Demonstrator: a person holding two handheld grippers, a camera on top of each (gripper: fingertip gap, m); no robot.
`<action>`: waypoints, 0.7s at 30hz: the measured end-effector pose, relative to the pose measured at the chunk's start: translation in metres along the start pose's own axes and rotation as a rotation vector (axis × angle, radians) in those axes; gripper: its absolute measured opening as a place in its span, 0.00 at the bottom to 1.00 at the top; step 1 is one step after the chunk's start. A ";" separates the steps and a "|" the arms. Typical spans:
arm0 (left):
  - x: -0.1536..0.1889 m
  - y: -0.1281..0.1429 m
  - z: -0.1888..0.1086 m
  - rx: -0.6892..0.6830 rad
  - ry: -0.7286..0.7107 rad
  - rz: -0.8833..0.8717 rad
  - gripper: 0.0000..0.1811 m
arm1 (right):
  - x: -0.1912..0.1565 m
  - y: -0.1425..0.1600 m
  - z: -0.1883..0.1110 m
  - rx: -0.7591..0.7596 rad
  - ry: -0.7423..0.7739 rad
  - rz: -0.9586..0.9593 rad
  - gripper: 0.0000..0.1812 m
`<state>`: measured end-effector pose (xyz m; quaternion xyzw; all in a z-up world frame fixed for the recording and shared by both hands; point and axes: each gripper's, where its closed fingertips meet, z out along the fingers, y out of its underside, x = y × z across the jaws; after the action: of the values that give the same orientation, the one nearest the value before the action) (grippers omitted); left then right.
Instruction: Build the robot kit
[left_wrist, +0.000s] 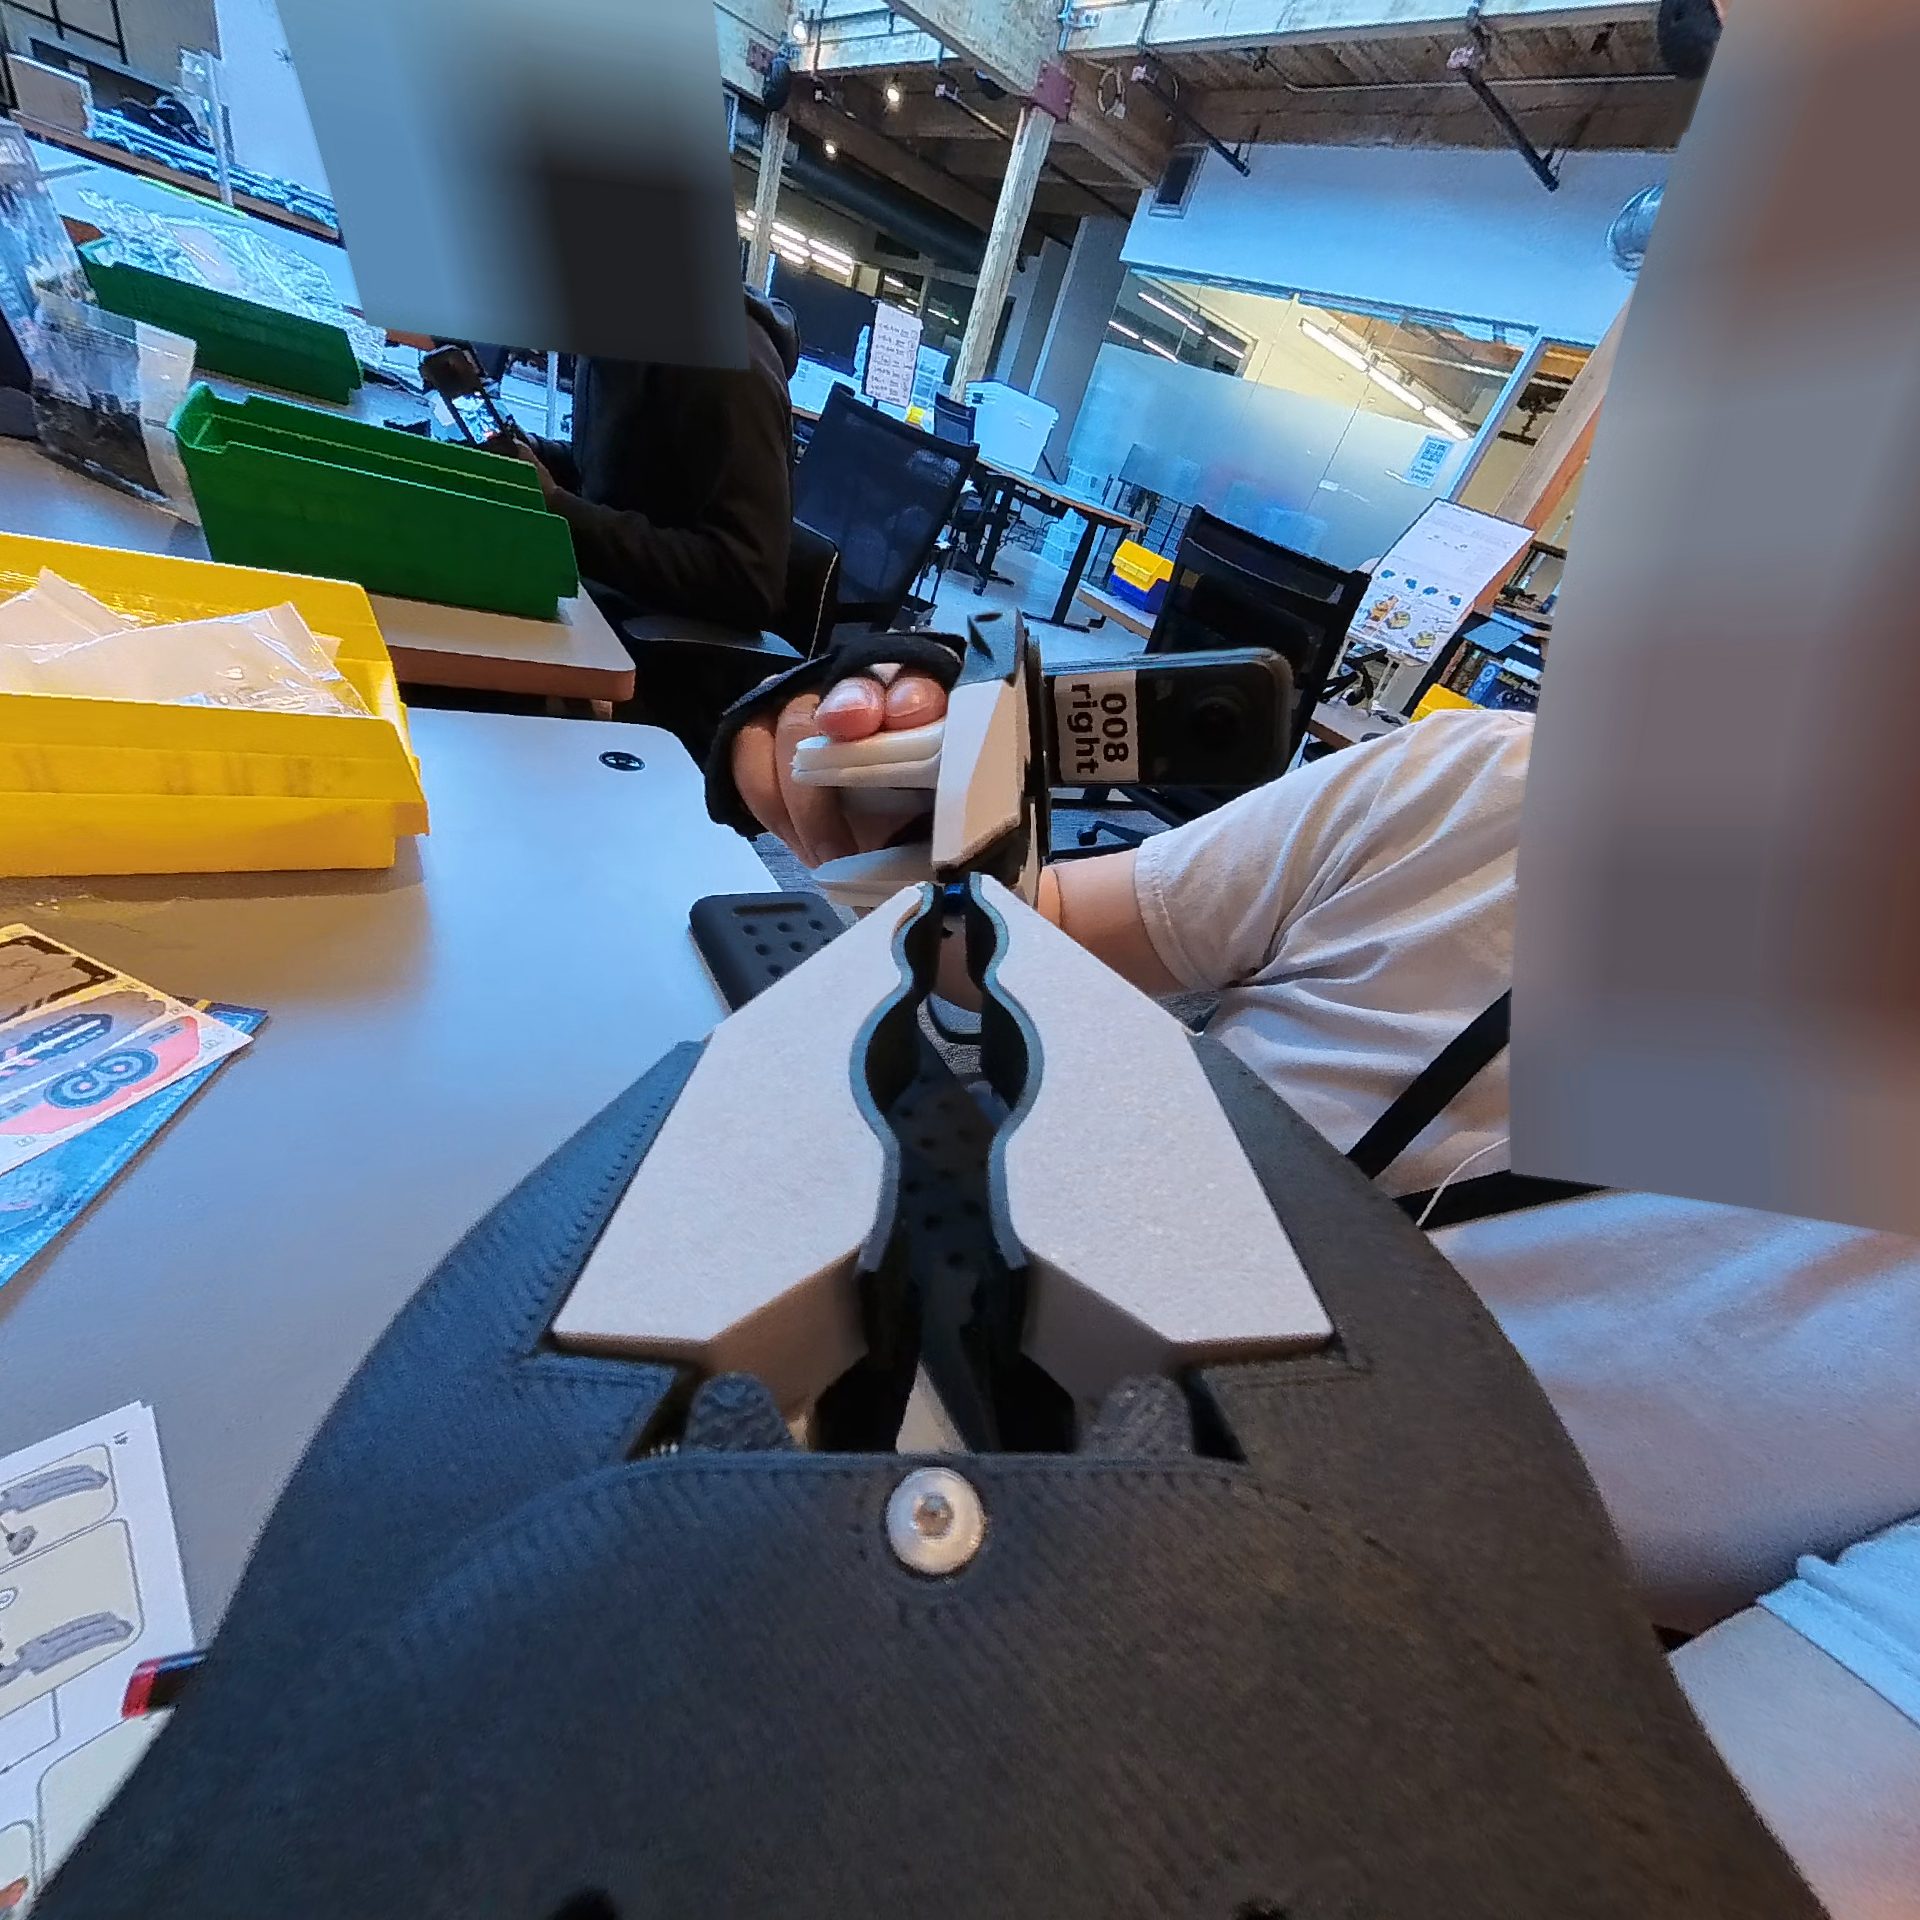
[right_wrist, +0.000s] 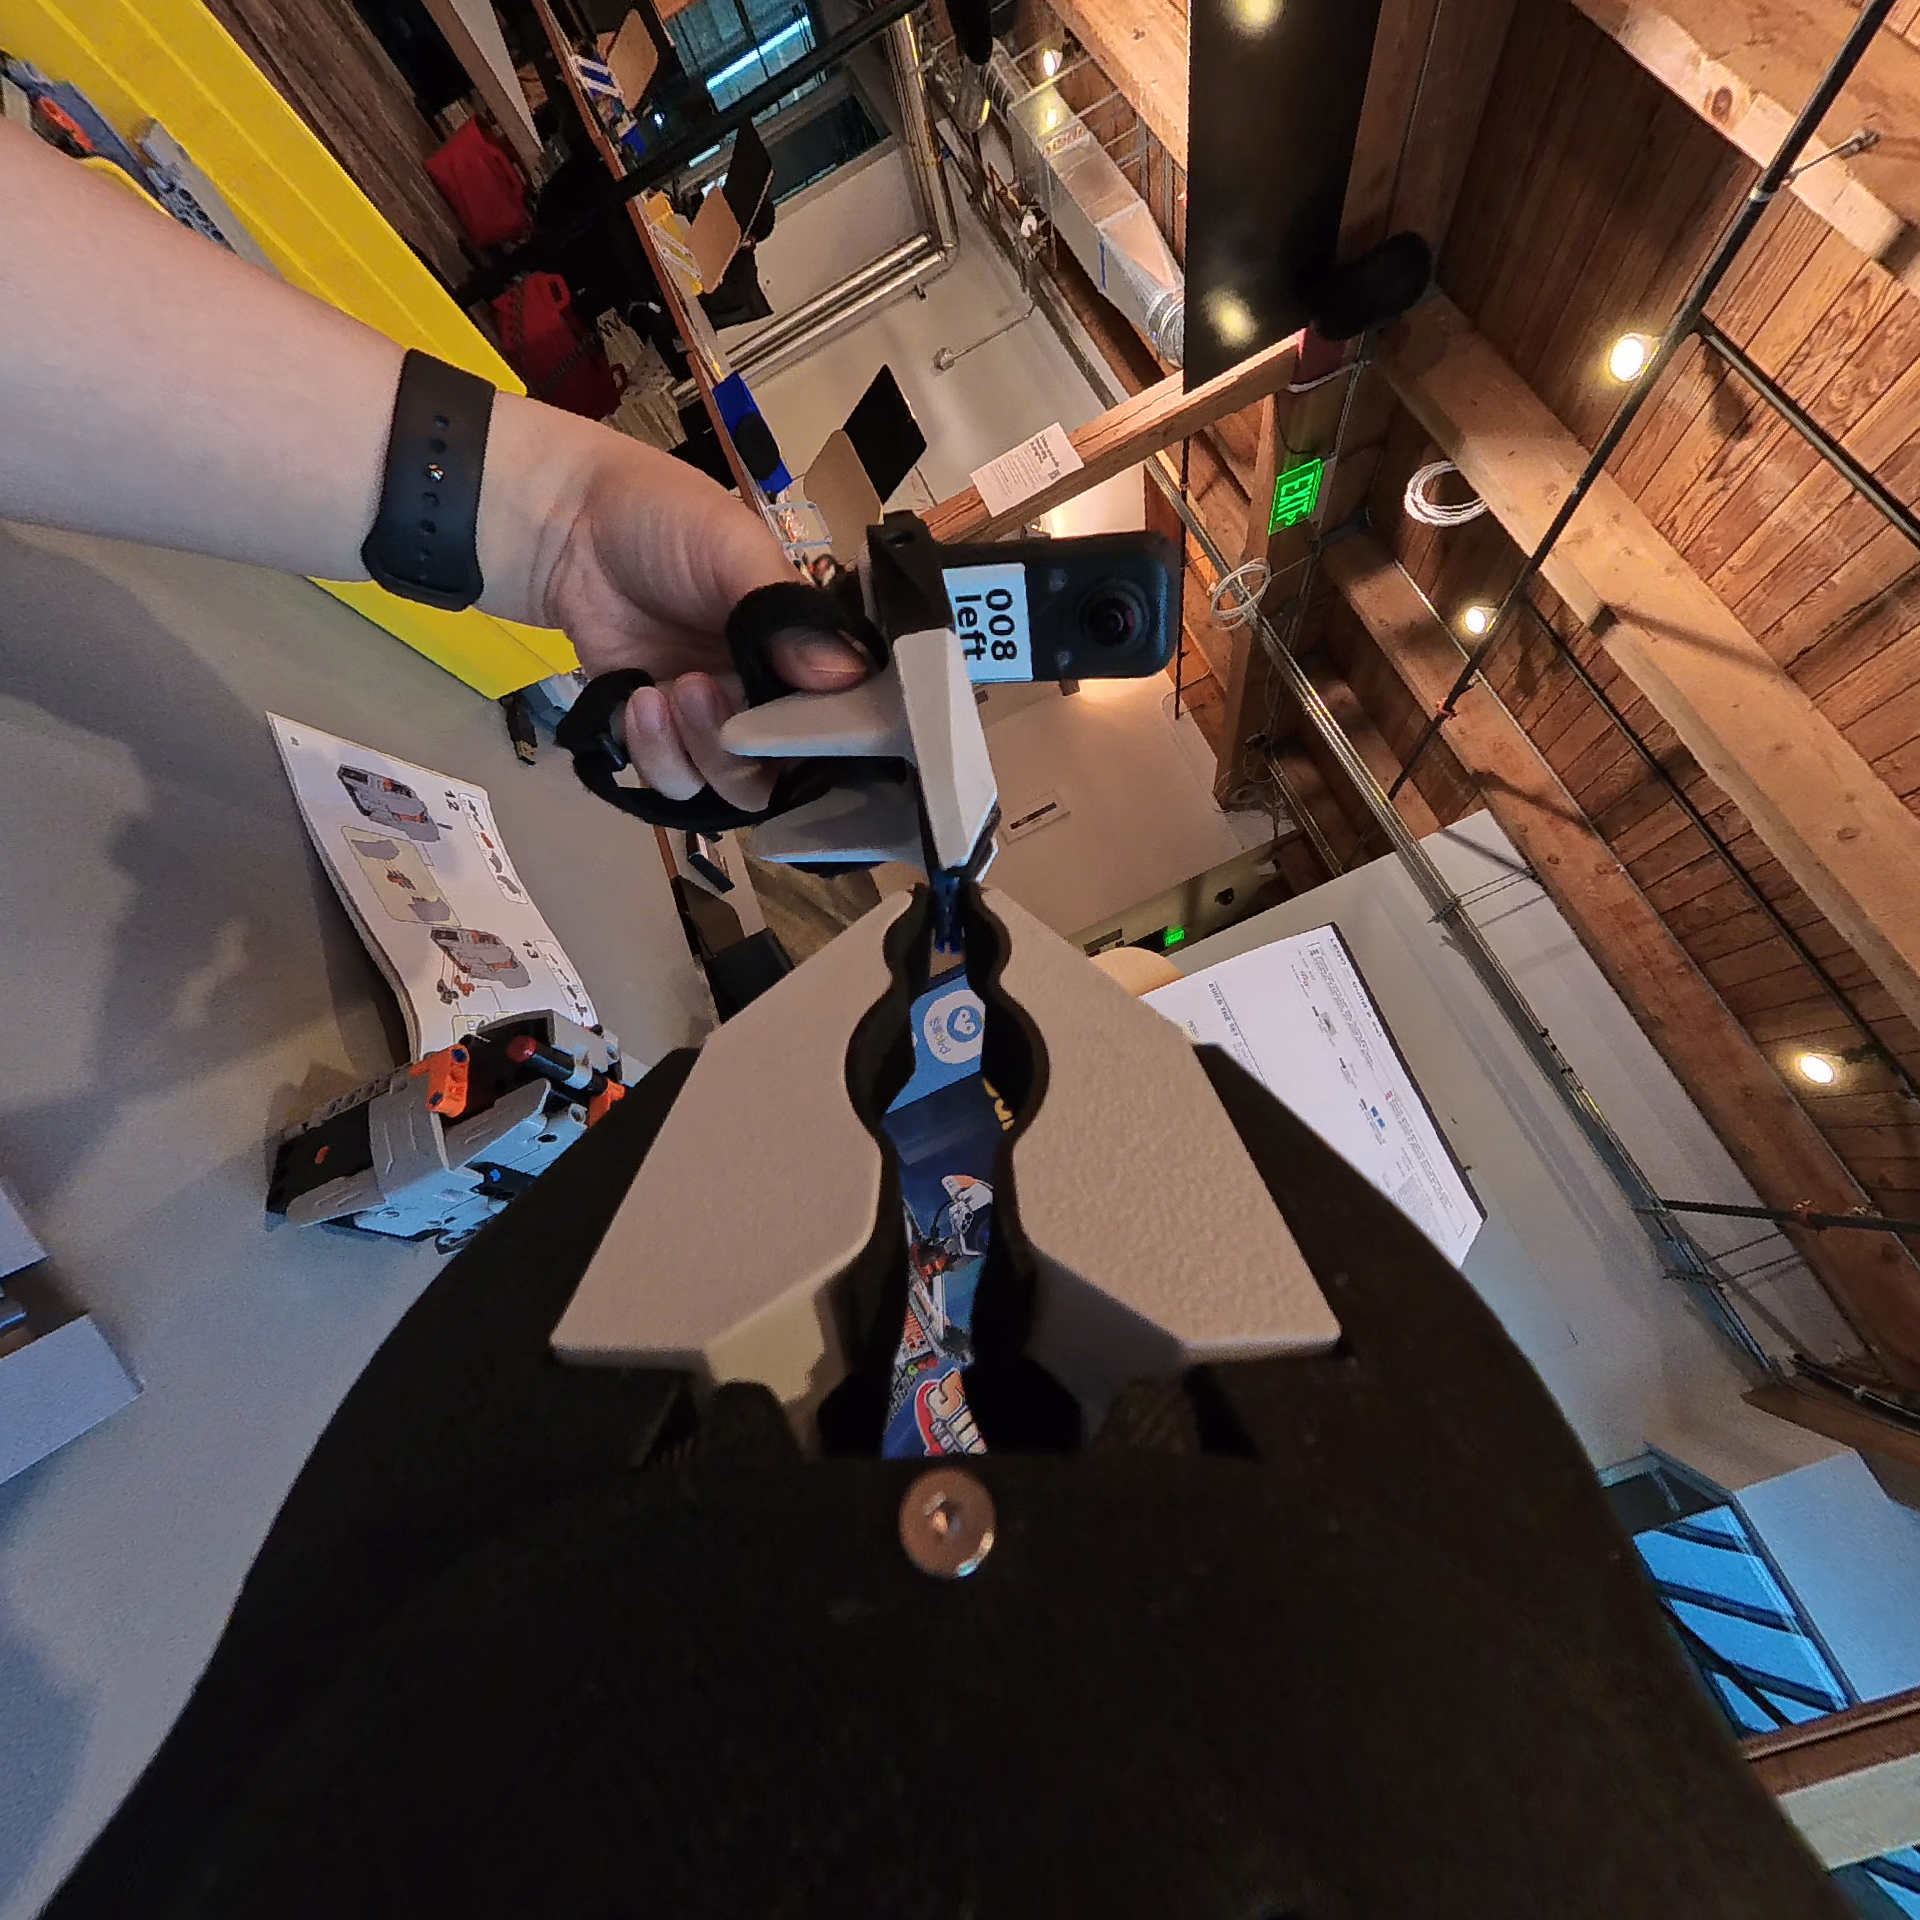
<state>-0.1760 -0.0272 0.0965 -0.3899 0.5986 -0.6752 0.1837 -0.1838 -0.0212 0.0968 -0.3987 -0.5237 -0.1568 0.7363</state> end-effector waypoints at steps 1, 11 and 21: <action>0.000 0.000 0.000 0.000 0.004 -0.002 0.01 | 0.000 -0.001 0.000 0.004 0.004 -0.003 0.01; -0.006 0.006 -0.003 -0.025 -0.036 0.019 0.06 | -0.009 0.004 -0.003 -0.010 -0.059 0.011 0.01; -0.093 0.068 -0.088 -0.239 -0.661 0.346 0.38 | -0.070 0.098 0.031 -0.371 -0.524 0.296 0.02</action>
<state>-0.1975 0.0830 0.0055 -0.4984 0.6385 -0.3977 0.4309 -0.1687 0.0509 -0.0035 -0.6239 -0.5939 -0.0333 0.5069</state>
